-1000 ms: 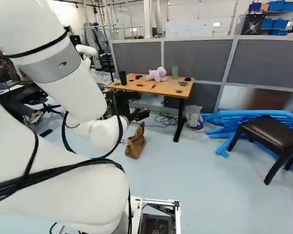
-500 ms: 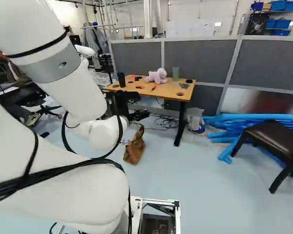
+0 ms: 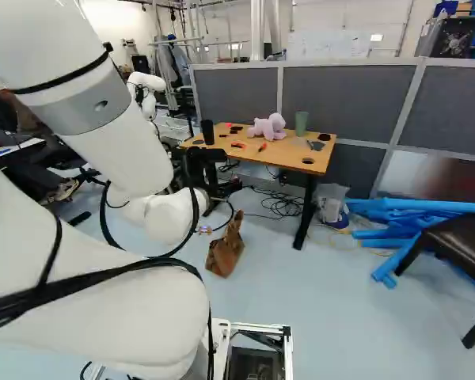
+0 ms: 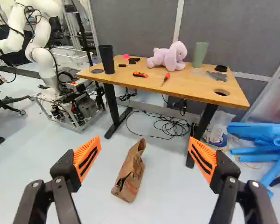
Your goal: Pick up the bag on the ground and place it on the table
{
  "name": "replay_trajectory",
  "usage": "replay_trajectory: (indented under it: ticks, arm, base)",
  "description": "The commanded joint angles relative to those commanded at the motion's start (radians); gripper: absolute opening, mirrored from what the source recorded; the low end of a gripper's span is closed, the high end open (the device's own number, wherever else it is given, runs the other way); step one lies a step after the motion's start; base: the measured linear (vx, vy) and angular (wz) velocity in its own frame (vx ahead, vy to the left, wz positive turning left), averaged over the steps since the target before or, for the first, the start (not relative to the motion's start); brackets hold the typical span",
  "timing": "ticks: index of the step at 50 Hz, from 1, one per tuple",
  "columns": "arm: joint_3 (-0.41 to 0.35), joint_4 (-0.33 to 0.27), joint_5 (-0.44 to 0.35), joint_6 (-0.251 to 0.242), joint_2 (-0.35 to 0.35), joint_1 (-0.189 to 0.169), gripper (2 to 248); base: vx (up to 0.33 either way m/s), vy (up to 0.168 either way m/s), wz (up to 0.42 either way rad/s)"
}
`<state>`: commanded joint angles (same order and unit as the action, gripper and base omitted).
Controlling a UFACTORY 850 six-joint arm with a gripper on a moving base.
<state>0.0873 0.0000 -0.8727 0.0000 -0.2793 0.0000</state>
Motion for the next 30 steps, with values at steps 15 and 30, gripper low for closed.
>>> replay_trajectory:
  ticks: [15, 30]
  arm:
    - [0.000, 0.000, 0.000, 0.000, 0.000, 0.000, 247]
    - [0.000, 0.000, 0.000, 0.000, 0.000, 0.000, 247]
  base:
    - [0.143, 0.045, 0.198]
    - [0.133, 0.021, 0.093]
